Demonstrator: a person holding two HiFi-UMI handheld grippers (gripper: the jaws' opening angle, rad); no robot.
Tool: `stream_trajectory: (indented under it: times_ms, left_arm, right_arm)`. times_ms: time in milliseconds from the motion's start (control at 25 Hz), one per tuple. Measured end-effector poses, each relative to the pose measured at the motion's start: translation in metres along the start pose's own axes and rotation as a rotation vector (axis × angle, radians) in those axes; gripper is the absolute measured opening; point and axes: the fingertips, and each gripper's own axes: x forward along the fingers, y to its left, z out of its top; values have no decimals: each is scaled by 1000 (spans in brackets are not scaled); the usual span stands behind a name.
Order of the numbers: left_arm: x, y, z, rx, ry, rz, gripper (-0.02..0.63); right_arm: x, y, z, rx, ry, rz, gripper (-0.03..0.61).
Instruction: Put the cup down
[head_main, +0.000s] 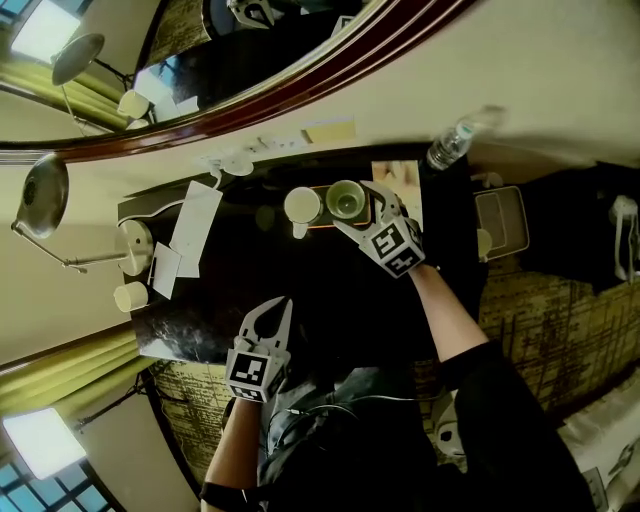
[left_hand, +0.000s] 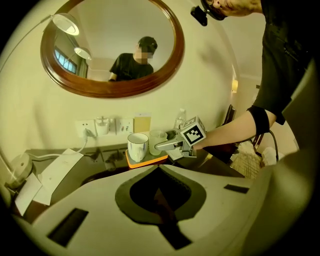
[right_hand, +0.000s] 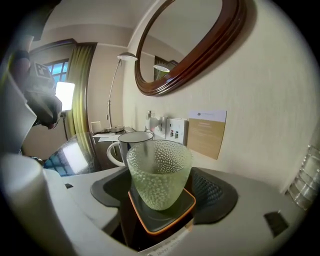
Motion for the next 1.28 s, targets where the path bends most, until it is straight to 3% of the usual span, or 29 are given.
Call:
stream_trajectory:
  times_ms: [40,600,960,1280]
  left_arm:
    - [-1,2,0,-2,1,3,-13]
    - [-15,7,-3,4,-5,7,-14]
    - [-29,5,-12,16,-4,-13,-13]
    - [-44,-1,-13,47,-18,-42,-13]
  right_arm:
    - [0,1,1,-1,-5,1,364]
    - [-27,15,9,54,-39,-47,360]
    - [-63,68,19,49,-55,-17,360]
    - [-82,119,-3,64,-15,19,360]
